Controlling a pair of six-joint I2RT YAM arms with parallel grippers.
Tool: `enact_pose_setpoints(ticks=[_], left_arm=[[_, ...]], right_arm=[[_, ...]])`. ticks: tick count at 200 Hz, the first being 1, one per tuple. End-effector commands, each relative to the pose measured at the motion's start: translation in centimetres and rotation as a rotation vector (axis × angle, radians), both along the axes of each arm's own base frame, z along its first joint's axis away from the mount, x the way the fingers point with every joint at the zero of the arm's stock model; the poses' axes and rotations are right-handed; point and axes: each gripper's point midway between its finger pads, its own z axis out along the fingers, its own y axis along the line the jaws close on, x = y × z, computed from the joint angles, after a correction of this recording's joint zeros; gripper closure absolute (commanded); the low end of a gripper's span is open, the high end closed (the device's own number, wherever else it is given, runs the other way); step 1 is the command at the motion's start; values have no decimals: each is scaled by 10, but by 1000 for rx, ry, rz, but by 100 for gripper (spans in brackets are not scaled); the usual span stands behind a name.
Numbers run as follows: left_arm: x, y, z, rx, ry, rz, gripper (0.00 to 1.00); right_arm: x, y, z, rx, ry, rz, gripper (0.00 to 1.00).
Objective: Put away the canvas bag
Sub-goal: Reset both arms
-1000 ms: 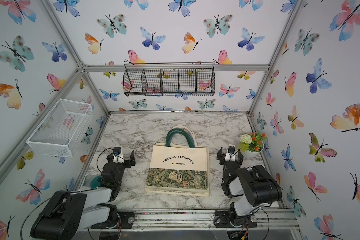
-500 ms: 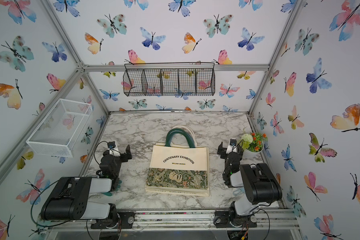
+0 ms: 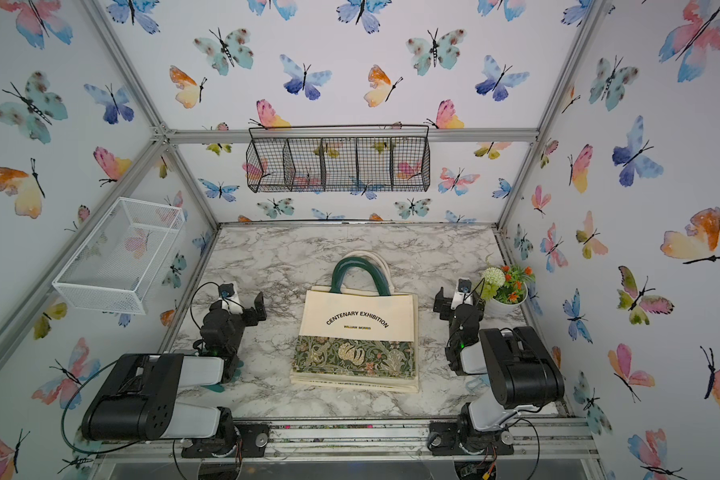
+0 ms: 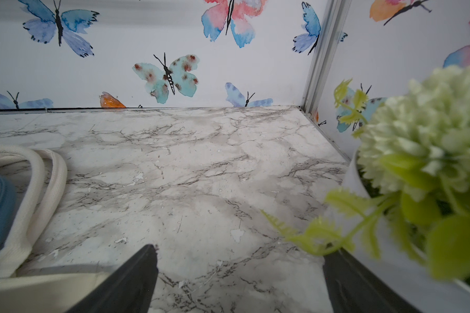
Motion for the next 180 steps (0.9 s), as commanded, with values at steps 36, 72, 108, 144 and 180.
enact_pose_setpoints(ticks=[36,72,108,144,180], left_arm=[[1,-2,0,-10,3,-13,2],[2,-3,0,-11,1,-13,2],[2,-2,1,-10,0,-13,2],[2,-2,1,-11,1,-13,2],[2,-3,0,-10,2,-14,2]], right_arm=[[5,2,-2,2,17,16,2],[1,1,1,-1,2,12,2],[0,1,1,-1,1,12,2],[1,7,1,-9,1,46,2],[2,9,0,-3,8,59,2]])
